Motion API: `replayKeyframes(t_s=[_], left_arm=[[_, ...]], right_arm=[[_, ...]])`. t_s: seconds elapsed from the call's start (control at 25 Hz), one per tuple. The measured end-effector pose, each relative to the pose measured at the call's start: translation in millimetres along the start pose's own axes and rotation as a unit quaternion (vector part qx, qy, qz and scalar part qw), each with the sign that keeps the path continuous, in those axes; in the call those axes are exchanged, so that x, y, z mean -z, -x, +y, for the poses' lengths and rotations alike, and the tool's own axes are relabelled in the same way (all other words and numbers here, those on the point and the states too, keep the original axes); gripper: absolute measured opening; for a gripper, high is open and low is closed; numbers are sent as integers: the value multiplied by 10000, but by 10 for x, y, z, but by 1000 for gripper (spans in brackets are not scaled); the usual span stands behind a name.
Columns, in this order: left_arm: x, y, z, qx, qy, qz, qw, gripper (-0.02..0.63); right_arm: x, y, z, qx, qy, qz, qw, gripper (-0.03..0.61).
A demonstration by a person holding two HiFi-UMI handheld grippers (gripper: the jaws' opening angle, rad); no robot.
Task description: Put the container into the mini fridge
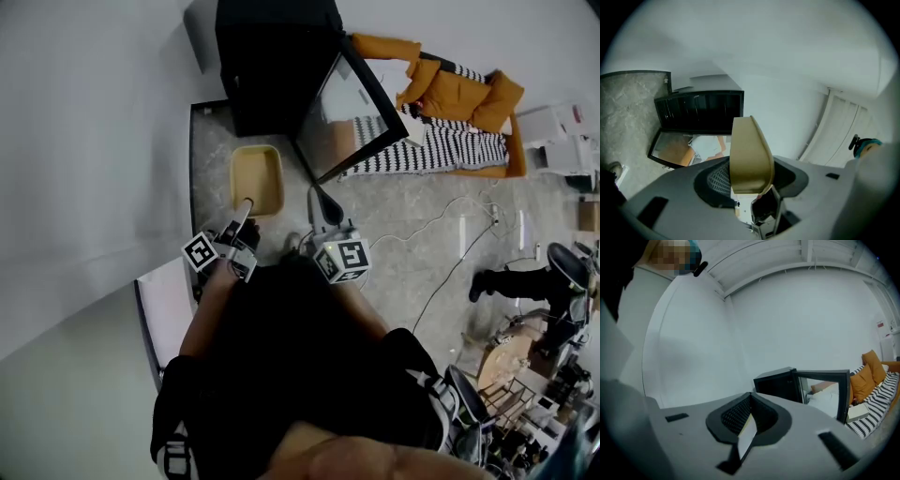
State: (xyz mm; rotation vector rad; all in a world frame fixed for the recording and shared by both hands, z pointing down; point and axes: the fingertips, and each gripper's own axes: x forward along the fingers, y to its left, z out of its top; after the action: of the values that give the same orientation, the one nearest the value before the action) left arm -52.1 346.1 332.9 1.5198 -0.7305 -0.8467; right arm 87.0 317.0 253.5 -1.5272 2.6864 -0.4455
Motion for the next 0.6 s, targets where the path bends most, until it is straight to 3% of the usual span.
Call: replayKeyframes(t_s=[0.6], left_arm=[[-240,271,59,14,152,-69,9999,204]], right_arm=[[39,-152,252,161,132,-77,9998,2]])
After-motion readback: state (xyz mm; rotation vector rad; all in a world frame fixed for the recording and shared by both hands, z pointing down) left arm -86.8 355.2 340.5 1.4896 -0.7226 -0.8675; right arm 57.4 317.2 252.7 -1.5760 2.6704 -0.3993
